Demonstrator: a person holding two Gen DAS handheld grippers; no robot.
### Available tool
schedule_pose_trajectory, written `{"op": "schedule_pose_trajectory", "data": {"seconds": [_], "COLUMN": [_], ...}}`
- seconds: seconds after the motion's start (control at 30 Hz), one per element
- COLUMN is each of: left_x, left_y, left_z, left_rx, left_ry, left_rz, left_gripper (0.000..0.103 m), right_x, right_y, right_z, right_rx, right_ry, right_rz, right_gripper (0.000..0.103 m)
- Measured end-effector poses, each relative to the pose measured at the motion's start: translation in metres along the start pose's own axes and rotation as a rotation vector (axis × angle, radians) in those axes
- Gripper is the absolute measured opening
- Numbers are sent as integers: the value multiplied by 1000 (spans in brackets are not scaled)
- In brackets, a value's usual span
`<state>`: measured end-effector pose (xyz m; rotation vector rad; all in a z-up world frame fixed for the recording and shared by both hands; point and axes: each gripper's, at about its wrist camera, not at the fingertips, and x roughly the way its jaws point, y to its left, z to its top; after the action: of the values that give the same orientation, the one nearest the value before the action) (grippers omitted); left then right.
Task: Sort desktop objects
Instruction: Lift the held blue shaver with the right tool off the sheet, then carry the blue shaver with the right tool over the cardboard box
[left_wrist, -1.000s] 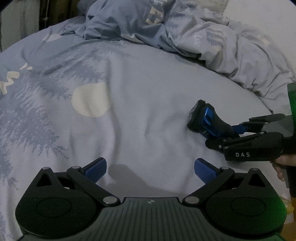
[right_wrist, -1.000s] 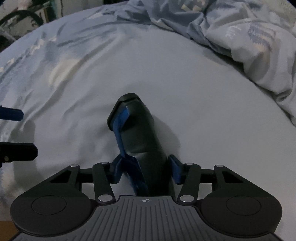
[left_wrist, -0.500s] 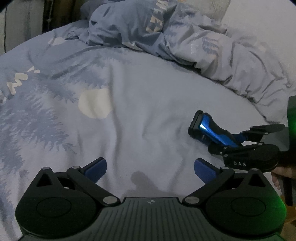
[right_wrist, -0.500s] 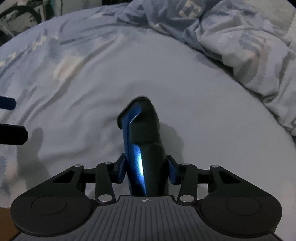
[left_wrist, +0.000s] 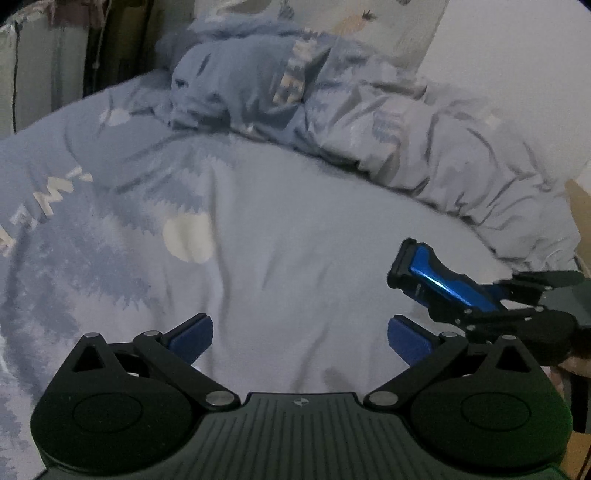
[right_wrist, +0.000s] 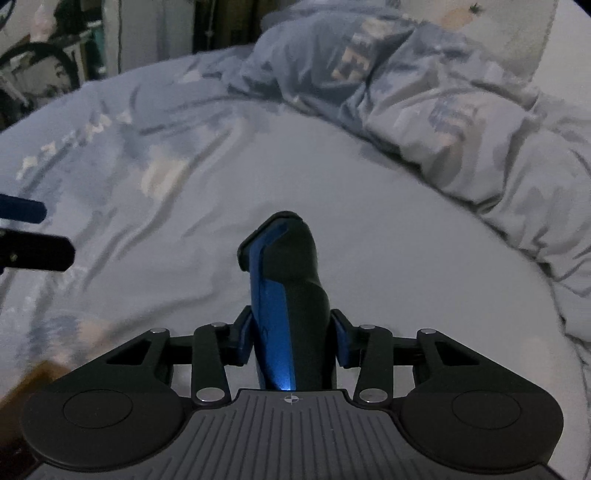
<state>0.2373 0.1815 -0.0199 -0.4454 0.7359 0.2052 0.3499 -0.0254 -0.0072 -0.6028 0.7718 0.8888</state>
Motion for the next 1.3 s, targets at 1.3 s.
{"op": "schedule_pose_trajectory", "data": {"seconds": [1.3], "left_x": [-250], "left_y": [-85], "left_z": [-13], "left_rx": [207], "left_ry": [-366], "left_rz": [-118], "left_gripper": [103], "right_x": [-370], "right_y": [30], "right_z": [-102], "right_rx": [202], "right_ry": [-390], "right_rz": [-133], "right_gripper": [46]}}
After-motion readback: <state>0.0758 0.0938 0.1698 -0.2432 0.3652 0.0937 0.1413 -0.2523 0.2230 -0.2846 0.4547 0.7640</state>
